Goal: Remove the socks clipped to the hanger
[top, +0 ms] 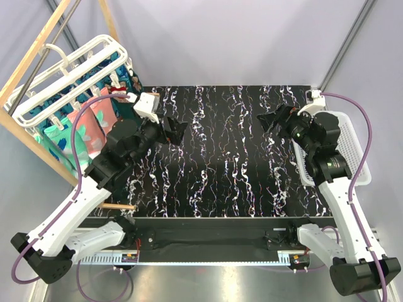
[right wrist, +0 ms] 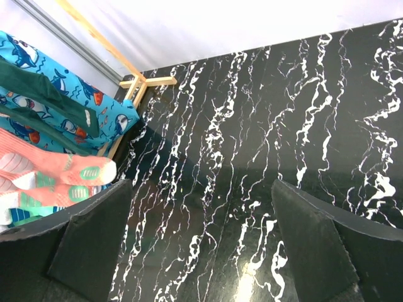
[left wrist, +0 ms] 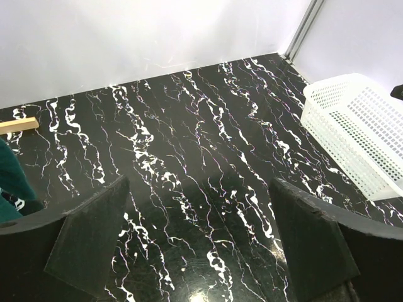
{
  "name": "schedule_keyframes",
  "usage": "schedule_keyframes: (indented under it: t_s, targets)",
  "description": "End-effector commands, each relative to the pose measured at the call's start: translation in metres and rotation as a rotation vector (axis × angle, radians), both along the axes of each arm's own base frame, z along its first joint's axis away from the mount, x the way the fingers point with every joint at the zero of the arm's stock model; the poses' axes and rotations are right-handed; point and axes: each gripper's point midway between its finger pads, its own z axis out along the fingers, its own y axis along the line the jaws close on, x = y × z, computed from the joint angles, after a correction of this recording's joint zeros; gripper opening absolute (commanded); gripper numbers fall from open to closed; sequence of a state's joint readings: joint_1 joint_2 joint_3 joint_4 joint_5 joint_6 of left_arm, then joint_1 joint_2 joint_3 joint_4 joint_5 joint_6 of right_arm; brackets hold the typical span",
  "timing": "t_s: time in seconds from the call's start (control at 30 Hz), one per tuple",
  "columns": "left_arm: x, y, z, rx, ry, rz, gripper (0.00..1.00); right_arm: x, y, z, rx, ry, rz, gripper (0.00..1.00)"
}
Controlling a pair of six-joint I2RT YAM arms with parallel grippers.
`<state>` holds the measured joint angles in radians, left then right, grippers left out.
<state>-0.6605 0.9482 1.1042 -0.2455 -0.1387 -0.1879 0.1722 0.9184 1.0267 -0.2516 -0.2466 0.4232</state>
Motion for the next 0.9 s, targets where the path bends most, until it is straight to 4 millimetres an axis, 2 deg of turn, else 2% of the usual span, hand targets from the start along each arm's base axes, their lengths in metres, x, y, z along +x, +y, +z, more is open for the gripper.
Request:
schedule_keyframes:
  t_s: [0.0, 0.27, 0.37, 0.4, 0.43, 0.5, 0.57, 0.6, 0.63, 0.67, 0.73, 0.77, 0.8, 0.83, 0.87]
  targets:
    - [0.001, 0.004, 0.023, -0.041, -0.058, 0.025, 0.99, -0.001, 0.005, 0.015, 0.014, -0.076, 0.026, 1.00]
    - [0.006, 0.016, 0.022, -0.020, -0.056, 0.088, 0.99, 0.005, 0.004, 0.014, 0.020, -0.124, 0.012, 1.00]
    - [0.008, 0.026, 0.023, -0.014, -0.056, 0.142, 0.99, 0.010, 0.012, 0.007, 0.015, -0.140, 0.056, 1.00]
    - [0.008, 0.030, 0.023, -0.011, -0.056, 0.160, 0.99, 0.011, 0.019, -0.005, 0.013, -0.109, 0.097, 1.00]
    - [0.009, 0.036, 0.022, -0.005, -0.057, 0.192, 0.99, 0.013, 0.022, 0.000, 0.016, -0.133, 0.116, 1.00]
    - [0.011, 0.043, 0.021, 0.004, -0.053, 0.227, 0.98, 0.017, 0.030, -0.009, 0.014, -0.109, 0.160, 1.00]
    - [0.015, 0.060, 0.026, 0.014, -0.053, 0.323, 0.97, 0.021, 0.033, -0.011, 0.025, -0.113, 0.175, 1.00]
    - [0.015, 0.069, 0.020, 0.047, -0.026, 0.369, 0.96, 0.022, 0.034, -0.019, 0.036, -0.102, 0.177, 1.00]
    - [0.017, 0.085, 0.022, 0.058, -0.018, 0.465, 0.97, 0.024, 0.036, -0.021, 0.082, -0.087, 0.170, 0.98]
    - [0.017, 0.090, 0.026, 0.061, -0.014, 0.492, 0.97, 0.032, 0.039, -0.018, 0.112, -0.110, 0.169, 0.97]
    - [0.011, 0.094, 0.052, 0.041, -0.019, 0.480, 0.96, 0.039, 0.047, -0.027, 0.130, -0.092, 0.192, 0.93]
    - [0.009, 0.094, 0.062, 0.030, -0.018, 0.467, 0.96, 0.047, 0.054, -0.039, 0.122, -0.063, 0.207, 0.92]
    - [0.008, 0.104, 0.084, 0.010, -0.023, 0.477, 0.96, 0.051, 0.064, -0.030, 0.122, -0.079, 0.230, 0.92]
    - [0.009, 0.103, 0.089, -0.006, -0.007, 0.461, 0.95, 0.062, 0.074, -0.040, 0.112, -0.051, 0.246, 0.91]
    - [0.010, 0.108, 0.094, -0.013, -0.002, 0.477, 0.95, 0.066, 0.083, -0.037, 0.107, -0.055, 0.269, 0.91]
